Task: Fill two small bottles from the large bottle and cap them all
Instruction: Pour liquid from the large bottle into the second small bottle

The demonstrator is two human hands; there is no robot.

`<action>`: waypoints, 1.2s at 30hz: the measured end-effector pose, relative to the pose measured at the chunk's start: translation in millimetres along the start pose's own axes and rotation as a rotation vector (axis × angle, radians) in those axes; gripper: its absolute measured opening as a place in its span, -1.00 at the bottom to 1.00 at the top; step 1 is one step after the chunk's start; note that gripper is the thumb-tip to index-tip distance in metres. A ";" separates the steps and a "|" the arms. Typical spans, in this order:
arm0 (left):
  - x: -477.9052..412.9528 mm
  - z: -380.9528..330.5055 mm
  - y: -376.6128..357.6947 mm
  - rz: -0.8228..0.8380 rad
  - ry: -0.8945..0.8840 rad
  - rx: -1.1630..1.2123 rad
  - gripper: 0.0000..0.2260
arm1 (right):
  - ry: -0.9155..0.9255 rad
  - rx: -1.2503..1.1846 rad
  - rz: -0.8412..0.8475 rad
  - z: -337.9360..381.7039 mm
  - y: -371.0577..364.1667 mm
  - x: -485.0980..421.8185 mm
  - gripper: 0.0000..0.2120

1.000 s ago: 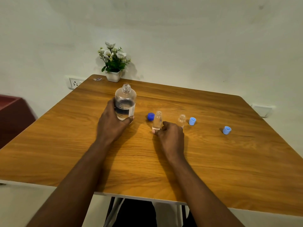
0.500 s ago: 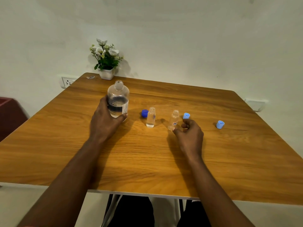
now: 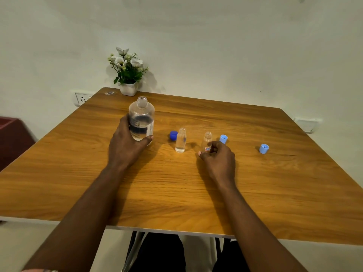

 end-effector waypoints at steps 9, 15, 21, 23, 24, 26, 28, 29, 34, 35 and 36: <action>3.1 -5.5 4.0 -0.008 -0.001 0.006 -0.23 | 0.221 -0.130 0.175 38.2 -22.9 37.8 -0.57; 4.6 -9.7 6.2 -0.005 -0.023 0.014 -0.25 | 0.301 -0.155 0.266 58.4 -41.8 57.8 -0.57; 5.1 -14.1 10.9 -0.009 -0.080 -0.006 -0.26 | 0.266 -0.218 0.304 65.0 -51.9 58.3 -0.60; 4.4 -15.3 12.2 -0.012 -0.102 -0.019 -0.27 | 0.244 -0.233 0.304 60.5 -53.1 56.5 -0.57; 3.8 -16.1 13.1 -0.017 -0.113 -0.024 -0.27 | 0.233 -0.244 0.301 57.5 -53.0 55.8 -0.56; 3.3 -17.5 14.4 -0.023 -0.137 -0.034 -0.29 | 0.221 -0.254 0.290 52.5 -51.7 54.0 -0.55; 3.0 -18.6 15.2 -0.030 -0.161 -0.045 -0.32 | 0.223 -0.272 0.287 50.4 -50.0 53.7 -0.55; 2.9 -18.9 15.2 -0.034 -0.170 -0.052 -0.33 | 0.228 -0.281 0.284 50.2 -48.9 54.0 -0.56; 2.4 -19.7 13.8 -0.036 -0.206 -0.070 -0.32 | 0.250 -0.318 0.249 52.7 -42.0 55.3 -0.64; 2.3 -20.1 13.7 -0.040 -0.213 -0.070 -0.32 | 0.250 -0.339 0.243 53.8 -40.4 55.6 -0.68; 2.2 -20.7 13.8 -0.045 -0.222 -0.070 -0.32 | 0.249 -0.365 0.235 55.0 -38.4 56.3 -0.72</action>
Point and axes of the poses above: each hand's wrist, its own x-axis away from the middle knuckle, its own y-axis out of the back of the hand, z = x × y, the point moved 9 cm from there along -x, towards the middle knuckle, and after that the axes turned 9 degrees about -z, right-handed, at the moved point
